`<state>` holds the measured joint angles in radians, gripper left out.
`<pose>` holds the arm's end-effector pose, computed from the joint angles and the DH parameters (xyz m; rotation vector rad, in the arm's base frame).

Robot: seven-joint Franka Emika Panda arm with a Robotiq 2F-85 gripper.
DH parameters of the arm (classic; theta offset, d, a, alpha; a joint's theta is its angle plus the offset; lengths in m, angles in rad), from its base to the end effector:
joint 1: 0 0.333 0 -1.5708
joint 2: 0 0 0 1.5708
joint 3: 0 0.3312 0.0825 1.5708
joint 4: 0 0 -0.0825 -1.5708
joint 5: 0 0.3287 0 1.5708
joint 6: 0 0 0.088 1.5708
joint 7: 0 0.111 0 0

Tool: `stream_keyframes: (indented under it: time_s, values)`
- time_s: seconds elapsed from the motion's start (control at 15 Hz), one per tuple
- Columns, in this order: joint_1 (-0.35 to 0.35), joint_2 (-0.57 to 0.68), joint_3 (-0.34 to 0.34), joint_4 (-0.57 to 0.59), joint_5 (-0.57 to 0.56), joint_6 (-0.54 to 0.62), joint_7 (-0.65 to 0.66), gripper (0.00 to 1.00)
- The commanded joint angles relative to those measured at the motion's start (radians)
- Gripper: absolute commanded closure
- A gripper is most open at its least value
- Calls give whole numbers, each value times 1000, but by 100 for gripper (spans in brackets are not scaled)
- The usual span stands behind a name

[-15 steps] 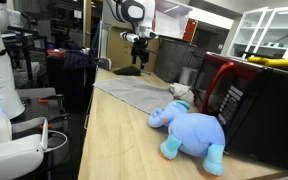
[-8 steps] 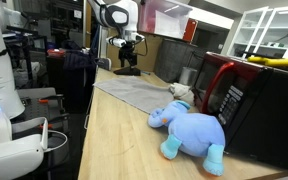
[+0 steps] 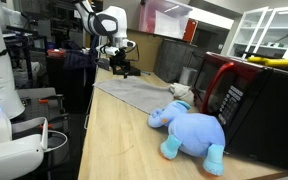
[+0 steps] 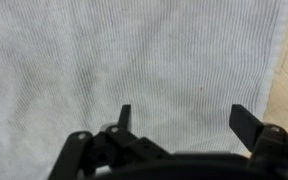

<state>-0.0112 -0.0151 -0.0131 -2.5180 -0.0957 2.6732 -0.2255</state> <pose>0.4450 -0.0081 0.3561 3.0300 0.4315 0.2494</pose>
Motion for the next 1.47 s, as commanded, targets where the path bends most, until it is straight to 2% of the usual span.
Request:
stream_keyframes:
  time_s: [0.0,0.4,0.47,0.53,0.6,0.67,1.0,1.13,1.4]
  values:
    - [-11,-129,-19,-159,1,28,-155,0]
    - [18,-272,-97,-317,20,28,-404,0]
    - [36,-238,-112,-257,44,4,-438,0]
    - [53,-256,-114,-268,60,4,-451,0]
    - [70,-268,-117,-266,86,1,-456,0]
    - [37,-237,-109,-263,40,7,-417,0]
    - [41,-233,-111,-262,44,7,-416,0]
    - [45,-190,-107,-219,55,16,-398,0]
    - [77,-211,-40,-260,48,45,-289,0]
